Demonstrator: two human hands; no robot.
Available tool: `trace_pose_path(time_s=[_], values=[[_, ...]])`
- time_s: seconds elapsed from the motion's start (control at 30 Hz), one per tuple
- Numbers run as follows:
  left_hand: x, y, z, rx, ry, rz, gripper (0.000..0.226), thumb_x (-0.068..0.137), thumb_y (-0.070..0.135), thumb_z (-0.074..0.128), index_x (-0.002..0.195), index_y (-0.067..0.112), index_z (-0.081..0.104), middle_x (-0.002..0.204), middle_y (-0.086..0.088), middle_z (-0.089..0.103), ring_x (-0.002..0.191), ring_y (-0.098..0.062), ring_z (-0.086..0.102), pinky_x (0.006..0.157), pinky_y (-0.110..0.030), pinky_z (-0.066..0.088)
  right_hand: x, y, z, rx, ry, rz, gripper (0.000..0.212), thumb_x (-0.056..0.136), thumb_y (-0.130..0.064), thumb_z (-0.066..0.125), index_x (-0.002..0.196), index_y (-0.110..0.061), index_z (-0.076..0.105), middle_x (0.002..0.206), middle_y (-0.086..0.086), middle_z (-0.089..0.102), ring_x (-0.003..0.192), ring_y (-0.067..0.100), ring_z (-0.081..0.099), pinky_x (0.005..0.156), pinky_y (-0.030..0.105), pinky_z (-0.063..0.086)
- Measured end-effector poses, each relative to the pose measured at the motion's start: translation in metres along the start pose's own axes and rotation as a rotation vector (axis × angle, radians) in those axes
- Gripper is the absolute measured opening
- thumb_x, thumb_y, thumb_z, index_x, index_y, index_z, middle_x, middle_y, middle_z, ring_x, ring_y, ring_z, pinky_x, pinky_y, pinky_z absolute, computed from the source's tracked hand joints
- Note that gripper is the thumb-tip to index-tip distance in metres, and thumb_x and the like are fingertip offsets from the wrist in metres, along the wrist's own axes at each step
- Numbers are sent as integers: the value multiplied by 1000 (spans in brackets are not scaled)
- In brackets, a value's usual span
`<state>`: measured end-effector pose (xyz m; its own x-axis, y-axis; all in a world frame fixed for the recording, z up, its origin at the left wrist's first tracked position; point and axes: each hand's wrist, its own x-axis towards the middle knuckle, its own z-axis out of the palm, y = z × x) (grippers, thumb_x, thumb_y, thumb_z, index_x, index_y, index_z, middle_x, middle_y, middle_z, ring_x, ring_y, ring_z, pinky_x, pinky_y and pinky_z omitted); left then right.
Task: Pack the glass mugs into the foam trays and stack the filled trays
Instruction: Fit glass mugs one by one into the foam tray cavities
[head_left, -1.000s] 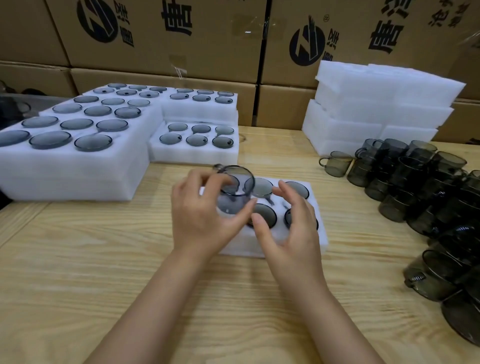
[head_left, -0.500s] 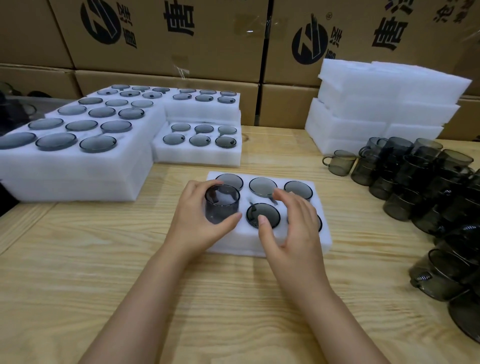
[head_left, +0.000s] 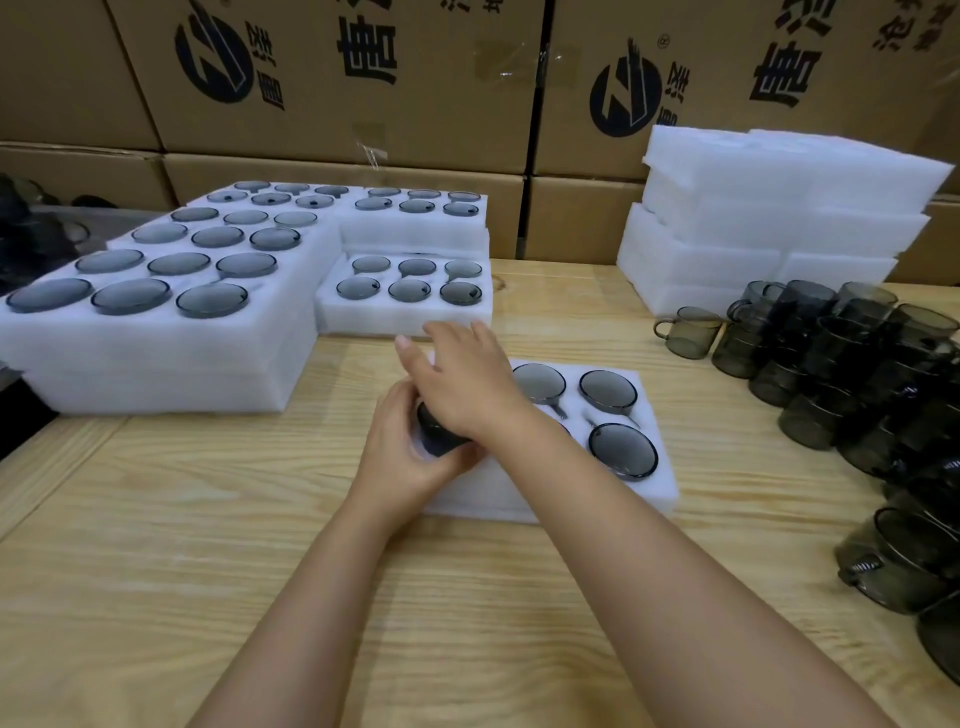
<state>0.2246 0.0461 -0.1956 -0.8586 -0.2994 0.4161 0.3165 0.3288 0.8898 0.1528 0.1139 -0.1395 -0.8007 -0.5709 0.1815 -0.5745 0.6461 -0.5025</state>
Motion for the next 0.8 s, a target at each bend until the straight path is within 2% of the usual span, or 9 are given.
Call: trace_pose_path(time_s=[0.1,0.17,0.3,0.43,0.5,0.57,0.63,0.7,0.8], values=[[-2,-7,-4,-191,-105,-114,107,59,0,68,145,20,10,126,32,47,108,21,51,80,-5,45,10,15,20,-206,-188,75,68,96,-58,12,150,-18,13,159,2,2,144,25,-15,114,45,-10],[-1,-8,-8,-328,-108,-205,118,58,-1,60,149,28,-9,134,29,35,113,21,46,85,-7,45,11,20,28,-283,-162,72,64,96,-57,9,150,-23,10,159,0,-2,143,25,-19,112,48,-15],[7,-16,-13,-674,40,-389,103,57,8,45,152,26,9,121,8,62,130,-15,47,107,-33,38,10,17,29,-322,-154,74,60,97,-54,11,150,-25,12,159,3,-1,144,28,-13,113,51,-10],[10,-16,-11,-651,54,-414,81,69,21,54,147,18,32,126,4,61,115,-6,57,85,-20,48,0,12,22,-269,-38,43,61,99,-50,15,143,-10,28,153,10,26,144,25,9,116,47,0],[10,-17,-10,-681,88,-458,78,71,27,58,145,17,35,135,-3,57,123,-13,55,95,-28,45,-11,12,19,-426,143,16,58,100,-47,18,131,-7,44,142,9,45,139,21,24,114,47,-3],[12,-20,-12,-667,111,-483,74,71,30,60,141,19,41,142,-6,50,131,-21,47,111,-39,35,-26,22,13,-513,189,67,61,98,-51,16,135,-11,44,148,6,37,141,20,18,109,51,-15],[13,-21,-12,-648,101,-494,71,70,30,62,138,17,45,143,-7,49,133,-24,45,114,-45,31,-39,39,7,-452,68,201,68,94,-59,10,147,-19,26,157,2,15,145,21,3,106,55,-19],[13,-19,-10,-621,85,-480,70,72,26,63,139,12,46,138,-4,55,128,-20,51,109,-39,39,-46,49,2,-412,-38,250,72,91,-65,8,151,-25,10,159,-2,0,145,20,-3,110,55,-14],[12,-18,-9,-554,29,-445,60,76,18,63,134,10,52,122,-2,67,111,-16,63,91,-30,51,-47,48,-3,-413,-73,215,74,90,-66,9,151,-24,7,159,0,-4,145,17,1,114,50,-11]])
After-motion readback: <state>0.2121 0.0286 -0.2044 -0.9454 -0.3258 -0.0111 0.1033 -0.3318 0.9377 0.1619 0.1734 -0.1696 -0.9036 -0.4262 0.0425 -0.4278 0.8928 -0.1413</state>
